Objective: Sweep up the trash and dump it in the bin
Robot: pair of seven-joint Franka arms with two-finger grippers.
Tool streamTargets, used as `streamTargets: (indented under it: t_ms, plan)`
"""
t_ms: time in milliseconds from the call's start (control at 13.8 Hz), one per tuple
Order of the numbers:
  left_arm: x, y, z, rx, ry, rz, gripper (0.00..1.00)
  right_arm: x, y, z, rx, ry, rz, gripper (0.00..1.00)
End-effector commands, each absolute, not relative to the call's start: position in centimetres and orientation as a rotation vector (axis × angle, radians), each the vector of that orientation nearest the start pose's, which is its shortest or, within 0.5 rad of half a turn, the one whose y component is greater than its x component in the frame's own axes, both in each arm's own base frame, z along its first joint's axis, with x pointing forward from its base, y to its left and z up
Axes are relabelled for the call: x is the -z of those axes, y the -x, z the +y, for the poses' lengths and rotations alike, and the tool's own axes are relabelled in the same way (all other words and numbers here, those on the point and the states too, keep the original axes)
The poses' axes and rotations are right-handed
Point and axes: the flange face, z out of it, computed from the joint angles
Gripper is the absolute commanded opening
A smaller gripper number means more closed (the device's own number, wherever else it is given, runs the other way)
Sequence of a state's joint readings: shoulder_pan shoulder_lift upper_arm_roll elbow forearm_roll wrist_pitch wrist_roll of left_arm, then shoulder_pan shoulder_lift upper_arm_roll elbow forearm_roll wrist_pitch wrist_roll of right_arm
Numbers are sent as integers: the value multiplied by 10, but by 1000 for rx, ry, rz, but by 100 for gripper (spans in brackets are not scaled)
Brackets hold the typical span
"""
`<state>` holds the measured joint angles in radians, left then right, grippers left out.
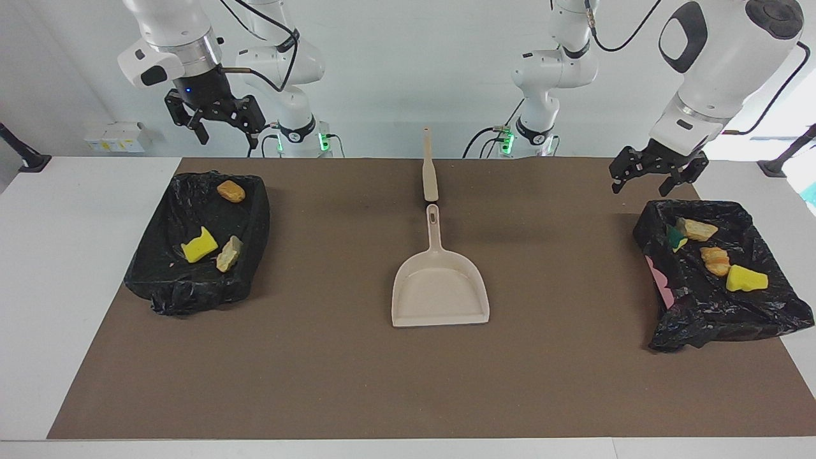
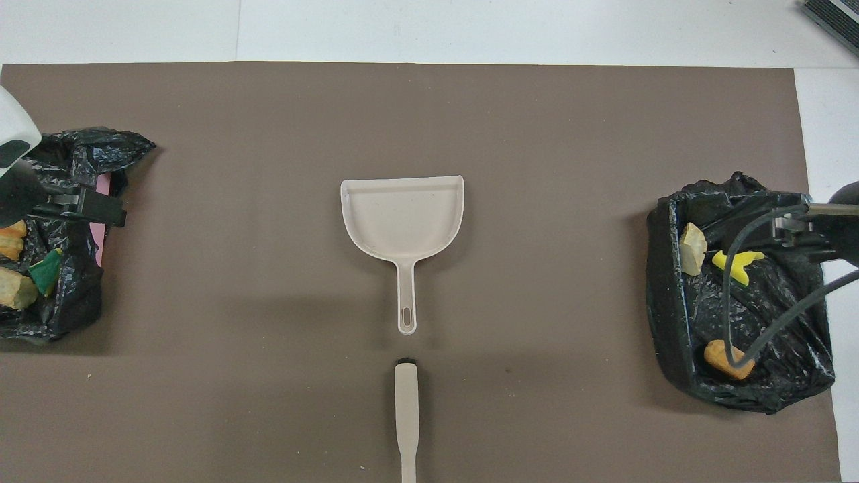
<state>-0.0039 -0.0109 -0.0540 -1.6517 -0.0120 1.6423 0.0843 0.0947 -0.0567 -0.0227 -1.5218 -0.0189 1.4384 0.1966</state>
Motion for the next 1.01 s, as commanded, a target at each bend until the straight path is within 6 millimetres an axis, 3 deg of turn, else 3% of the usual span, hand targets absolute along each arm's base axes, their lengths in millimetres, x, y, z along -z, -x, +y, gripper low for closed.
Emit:
streamTargets:
  t_ms: [0, 289, 506, 940]
  plan:
    - [-606, -546, -31, 0, 3126, 241, 100, -670, -519, 29, -48, 3168, 179, 100]
    - [-619, -546, -33, -96, 3093, 260, 100, -670, -519, 29, -46, 3167, 181, 100]
    - [-640, -545, -31, -96, 3109, 253, 100, -670, -519, 29, -46, 3167, 181, 100]
    - [-636, -541, -32, -87, 3111, 254, 100, -670, -519, 29, -43, 3167, 181, 100]
